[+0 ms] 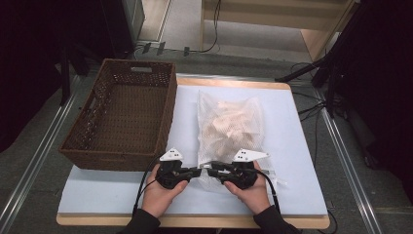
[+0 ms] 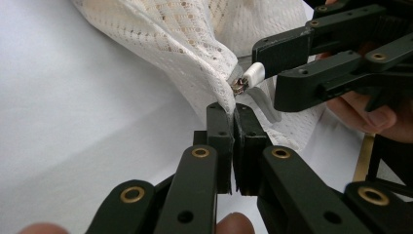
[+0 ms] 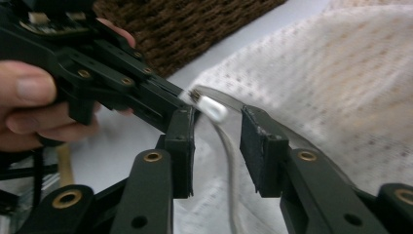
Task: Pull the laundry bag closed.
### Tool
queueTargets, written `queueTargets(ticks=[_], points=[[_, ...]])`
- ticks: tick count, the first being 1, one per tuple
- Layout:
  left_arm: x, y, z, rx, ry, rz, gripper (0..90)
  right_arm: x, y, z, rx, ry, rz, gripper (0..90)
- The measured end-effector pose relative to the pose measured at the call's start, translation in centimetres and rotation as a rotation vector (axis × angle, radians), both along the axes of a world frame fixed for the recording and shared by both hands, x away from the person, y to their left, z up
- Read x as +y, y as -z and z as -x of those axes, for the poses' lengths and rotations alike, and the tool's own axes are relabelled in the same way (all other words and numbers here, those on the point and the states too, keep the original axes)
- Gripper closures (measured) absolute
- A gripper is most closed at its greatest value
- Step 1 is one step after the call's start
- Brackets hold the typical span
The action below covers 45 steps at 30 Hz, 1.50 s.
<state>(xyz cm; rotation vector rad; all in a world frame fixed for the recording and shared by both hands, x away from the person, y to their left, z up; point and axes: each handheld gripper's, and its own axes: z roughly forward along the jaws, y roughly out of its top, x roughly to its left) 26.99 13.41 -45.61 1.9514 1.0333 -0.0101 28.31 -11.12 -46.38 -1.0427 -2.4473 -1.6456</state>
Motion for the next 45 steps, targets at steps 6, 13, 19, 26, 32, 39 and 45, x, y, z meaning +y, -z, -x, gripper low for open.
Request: queueTargets(ticks=[6,13,19,26,32,39,45], points=[[-0.3,-0.1,0.3,-0.034,0.008,-0.041,87.6,0.6,-0.2,0.1,0.058,-0.007,-0.044,73.5],[-0.4,-0.1,0.5,-0.052,0.016,-0.056,87.9,0.7,-0.2,0.0,0.118,0.018,-0.039,81.6],[-0.5,-0.2,0.5,-0.066,0.021,-0.057,88.5,0.7,-0.1,-0.1,0.130,0.016,-0.050,83.3],[-0.3,-0.3,0.6,-0.064,0.004,-0.052,89.2,0.6,-0.3,0.5,0.107,0.012,-0.035,87.4],[0.2,-0.3,0.7,-0.066,-0.015,-0.024,89.3,-0.3,-0.2,0.7,0.102,0.036,-0.025,87.4],[0.6,-0.3,0.9,-0.073,-0.028,-0.017,89.2,-1.6,-0.1,0.7,0.101,0.052,-0.026,87.4],[0.7,-0.2,1.2,-0.085,-0.028,-0.029,89.1,-2.2,-0.1,0.9,0.090,0.062,-0.019,87.4]])
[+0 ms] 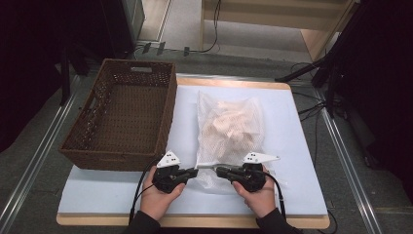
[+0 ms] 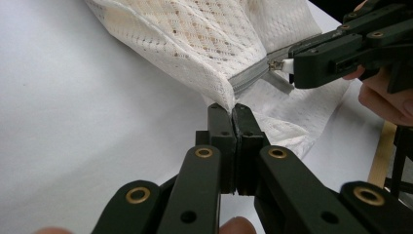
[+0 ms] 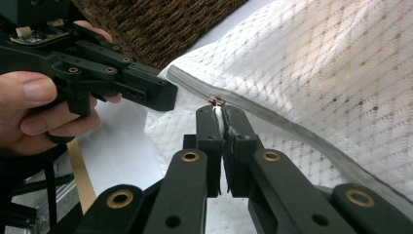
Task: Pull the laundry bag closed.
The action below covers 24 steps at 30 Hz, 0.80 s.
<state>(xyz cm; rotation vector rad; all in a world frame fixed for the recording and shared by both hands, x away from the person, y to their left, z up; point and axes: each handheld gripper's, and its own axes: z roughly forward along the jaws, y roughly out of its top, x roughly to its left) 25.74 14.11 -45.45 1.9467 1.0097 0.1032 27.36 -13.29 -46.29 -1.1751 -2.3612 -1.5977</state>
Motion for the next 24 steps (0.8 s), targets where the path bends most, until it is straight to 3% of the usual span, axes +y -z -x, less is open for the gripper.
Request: queueTargets(ticks=[24], points=[[0.2,0.0,0.1,-0.003,-0.004,0.001,88.9,-3.9,-0.1,0.5,-0.012,0.079,0.003,87.4]])
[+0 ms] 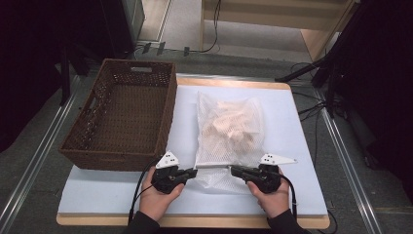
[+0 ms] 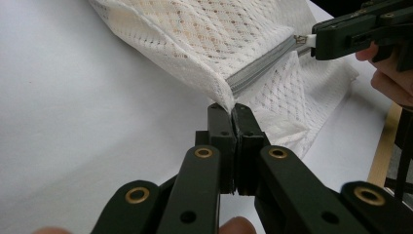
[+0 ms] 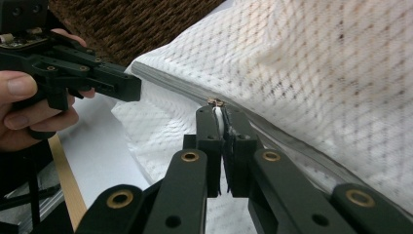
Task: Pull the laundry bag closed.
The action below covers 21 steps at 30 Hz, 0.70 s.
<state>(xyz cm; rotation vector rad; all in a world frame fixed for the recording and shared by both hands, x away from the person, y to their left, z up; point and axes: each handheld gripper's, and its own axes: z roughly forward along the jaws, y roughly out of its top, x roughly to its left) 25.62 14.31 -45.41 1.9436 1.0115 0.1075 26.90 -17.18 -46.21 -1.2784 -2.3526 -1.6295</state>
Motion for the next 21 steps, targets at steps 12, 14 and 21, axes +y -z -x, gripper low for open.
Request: queueTargets(ticks=[12,14,21], points=[[0.0,0.0,0.0,0.000,-0.003,-0.003,88.8,-1.6,0.0,0.1,-0.003,0.027,-0.002,87.4],[0.0,0.0,0.0,0.002,-0.005,-0.002,88.8,-1.9,0.0,0.1,-0.003,0.033,-0.002,87.4],[0.1,0.0,0.0,0.004,-0.006,-0.003,88.8,-3.0,0.0,0.1,0.000,0.053,-0.004,87.4]])
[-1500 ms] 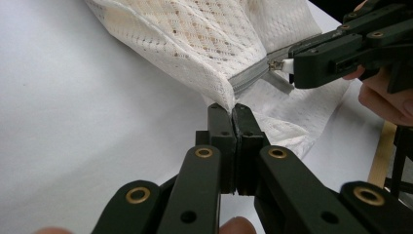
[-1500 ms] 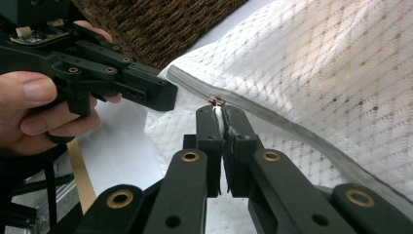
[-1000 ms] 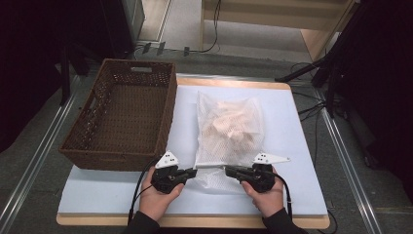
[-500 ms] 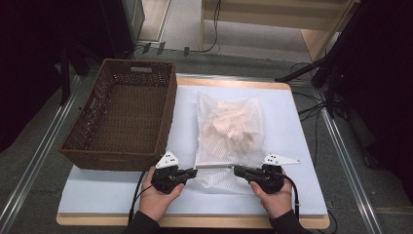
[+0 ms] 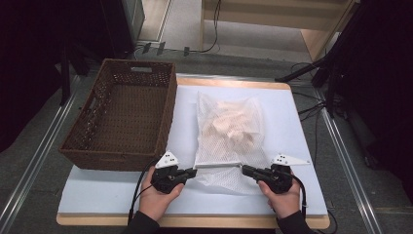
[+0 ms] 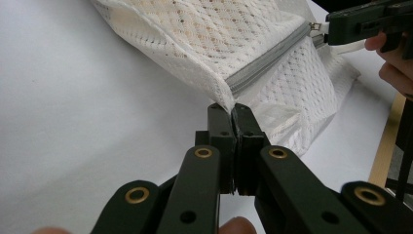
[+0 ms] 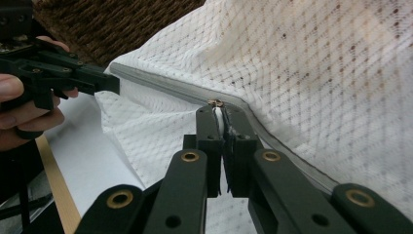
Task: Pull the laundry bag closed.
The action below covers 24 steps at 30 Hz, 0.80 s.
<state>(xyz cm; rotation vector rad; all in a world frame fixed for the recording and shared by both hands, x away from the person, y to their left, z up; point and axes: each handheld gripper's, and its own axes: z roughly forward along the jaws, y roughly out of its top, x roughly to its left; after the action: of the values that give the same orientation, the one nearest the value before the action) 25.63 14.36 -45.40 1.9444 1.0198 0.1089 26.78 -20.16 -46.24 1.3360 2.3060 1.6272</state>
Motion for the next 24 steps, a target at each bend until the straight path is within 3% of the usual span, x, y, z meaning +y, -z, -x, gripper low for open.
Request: queueTargets(ticks=[15,24], points=[[-0.2,0.0,0.0,-0.002,0.010,0.002,88.8,-1.7,0.1,0.3,0.001,0.011,0.004,87.4],[0.2,-0.1,0.0,0.002,-0.019,-0.004,88.9,-3.4,0.2,0.5,0.015,0.052,0.000,87.4]])
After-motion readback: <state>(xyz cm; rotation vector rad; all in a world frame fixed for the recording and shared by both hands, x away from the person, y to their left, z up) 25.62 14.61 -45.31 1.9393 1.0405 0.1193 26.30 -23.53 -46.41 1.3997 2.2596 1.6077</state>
